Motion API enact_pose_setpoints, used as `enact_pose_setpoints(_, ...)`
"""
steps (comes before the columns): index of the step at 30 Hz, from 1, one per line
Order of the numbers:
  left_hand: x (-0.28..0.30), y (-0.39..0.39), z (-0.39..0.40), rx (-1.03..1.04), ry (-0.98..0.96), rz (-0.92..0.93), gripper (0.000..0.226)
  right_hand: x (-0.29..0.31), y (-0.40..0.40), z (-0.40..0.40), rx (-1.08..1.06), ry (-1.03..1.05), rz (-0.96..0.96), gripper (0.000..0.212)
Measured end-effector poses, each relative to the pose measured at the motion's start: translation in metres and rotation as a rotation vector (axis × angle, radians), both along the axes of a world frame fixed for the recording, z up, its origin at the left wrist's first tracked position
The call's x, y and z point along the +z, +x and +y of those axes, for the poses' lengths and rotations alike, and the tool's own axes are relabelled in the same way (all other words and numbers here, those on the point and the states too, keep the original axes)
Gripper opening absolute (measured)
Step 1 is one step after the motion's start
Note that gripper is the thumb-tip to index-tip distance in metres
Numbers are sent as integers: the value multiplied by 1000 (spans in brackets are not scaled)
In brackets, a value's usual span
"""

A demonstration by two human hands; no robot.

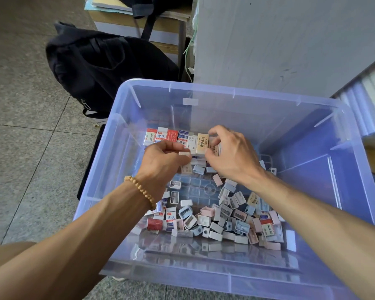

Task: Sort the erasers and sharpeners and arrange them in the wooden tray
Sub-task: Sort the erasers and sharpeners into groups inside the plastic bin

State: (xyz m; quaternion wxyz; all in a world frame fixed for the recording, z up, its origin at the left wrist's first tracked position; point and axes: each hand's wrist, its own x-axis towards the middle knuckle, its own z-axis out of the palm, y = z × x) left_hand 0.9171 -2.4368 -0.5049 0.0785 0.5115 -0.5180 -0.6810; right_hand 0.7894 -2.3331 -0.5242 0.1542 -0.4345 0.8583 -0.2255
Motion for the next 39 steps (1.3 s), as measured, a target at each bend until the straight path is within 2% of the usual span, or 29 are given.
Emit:
enact_pose_setpoints(2, 0, -4, -1, 1, -36, 6, 24, 11, 0, 11, 86, -20, -148, 41)
enact_pose_setpoints(4, 0, -7, -1, -15, -30, 34, 26, 20, 7, 20, 193, 31, -296, 56)
enact_pose_setpoints(6, 0, -10, 1, -62, -1, 65, 26, 23, 15, 25, 195, 19, -294, 56)
enact_pose_setpoints(9, -3, -15, 5, -121, 17, 83, 25, 19, 18, 25, 79, -114, -273, 38)
enact_pose_setpoints(14, -9, -23, 8, -193, -23, 113, 22, 13, 15, 30, 54, -78, -322, 46)
enact_pose_setpoints(16, -12, -27, 6, -269, -238, 45, 16, 7, 8, 30, 23, -61, -285, 45)
enact_pose_setpoints(19, -18, -25, -6, -549, -892, -135, 20, -7, -10, 28, -54, 20, -155, 50)
enact_pose_setpoints(20, -22, -23, -11, -650, -1053, -188, 26, -12, -16, 26, -67, 50, -119, 50)
enact_pose_setpoints(22, -31, -20, -18, -816, -1234, -270, 40, -21, -22, 22, -59, 71, -69, 47)
enact_pose_setpoints(25, -45, -18, -20, -949, -1422, -286, 44, -30, -23, 12, -22, 59, -3, 47)
enact_pose_setpoints(31, -55, -21, -22, -902, -1625, -240, 33, -31, -19, 15, -3, 57, 46, 61)
enact_pose_setpoints(36, -62, -19, -26, -911, -1651, -223, 33, -30, -24, 19, 28, 33, 88, 27)
enact_pose_setpoints(39, -66, -21, -31, -915, -1670, -215, 32, -32, -22, 11, 48, -3, 89, 23)
